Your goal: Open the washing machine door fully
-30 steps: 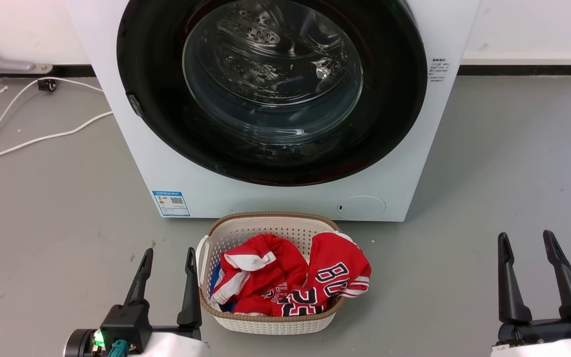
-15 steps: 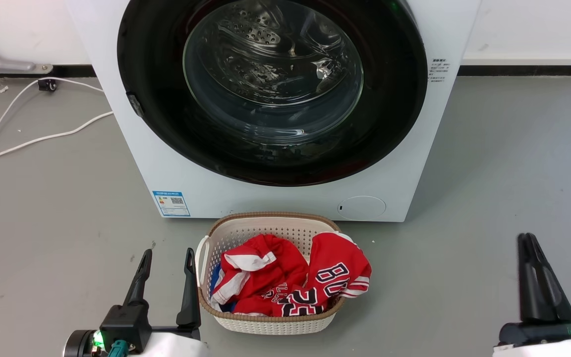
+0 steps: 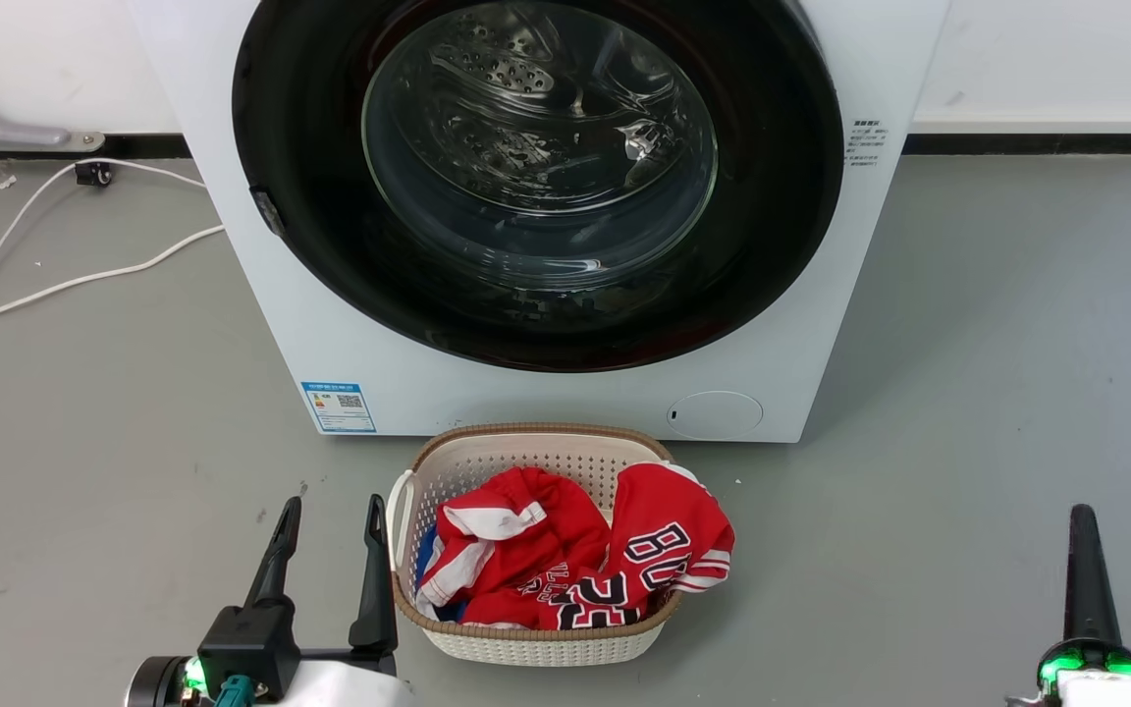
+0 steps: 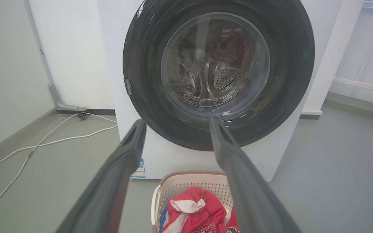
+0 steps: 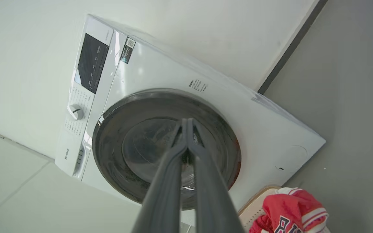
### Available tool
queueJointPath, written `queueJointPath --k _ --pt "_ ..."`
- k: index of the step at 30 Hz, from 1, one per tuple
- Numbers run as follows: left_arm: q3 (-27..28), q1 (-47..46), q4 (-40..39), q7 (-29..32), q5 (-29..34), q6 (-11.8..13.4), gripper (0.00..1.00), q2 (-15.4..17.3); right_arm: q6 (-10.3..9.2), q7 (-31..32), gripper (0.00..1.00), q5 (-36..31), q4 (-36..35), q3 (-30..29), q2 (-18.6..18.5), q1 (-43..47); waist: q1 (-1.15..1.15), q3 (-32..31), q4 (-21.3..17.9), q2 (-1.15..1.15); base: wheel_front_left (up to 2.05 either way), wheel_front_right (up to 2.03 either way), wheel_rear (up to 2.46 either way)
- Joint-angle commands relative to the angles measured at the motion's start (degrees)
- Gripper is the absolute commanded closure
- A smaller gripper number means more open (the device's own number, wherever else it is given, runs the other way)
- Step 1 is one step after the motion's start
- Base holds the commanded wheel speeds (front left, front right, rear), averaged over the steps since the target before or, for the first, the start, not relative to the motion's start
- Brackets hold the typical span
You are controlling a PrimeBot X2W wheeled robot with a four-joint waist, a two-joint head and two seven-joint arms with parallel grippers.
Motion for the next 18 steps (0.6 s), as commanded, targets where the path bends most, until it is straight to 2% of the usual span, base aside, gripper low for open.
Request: queueJointPath --k 1,8,13,18 --pt "0.0 0.5 0.1 -0.2 -0.1 0.0 0.0 -0.1 0.0 -0.1 1.0 5.0 0.2 0.2 0.0 -0.9 0.0 0.0 0.1 0.0 0.0 0.0 0.0" --pt "0.0 0.7 0.1 -0.2 -0.2 0.2 0.0 -0.1 0.0 1.2 1.0 25.6 -2.8 6.2 0.0 0.4 0.0 -0.1 0.3 0.0 0.0 0.0 0.0" --pt "0.0 0.6 0.0 -0.2 -0.1 0.1 0.0 -0.1 0.0 7.2 1.0 34.0 -6.2 4.9 -0.1 1.5 0.0 -0.1 0.4 0.0 0.0 0.0 0.0" --pt "0.0 0.6 -0.1 -0.2 0.0 0.2 0.0 -0.1 0.01 13.0 1.0 39.1 -7.7 3.4 0.0 2.5 0.0 -0.1 0.4 0.0 0.0 0.0 0.0"
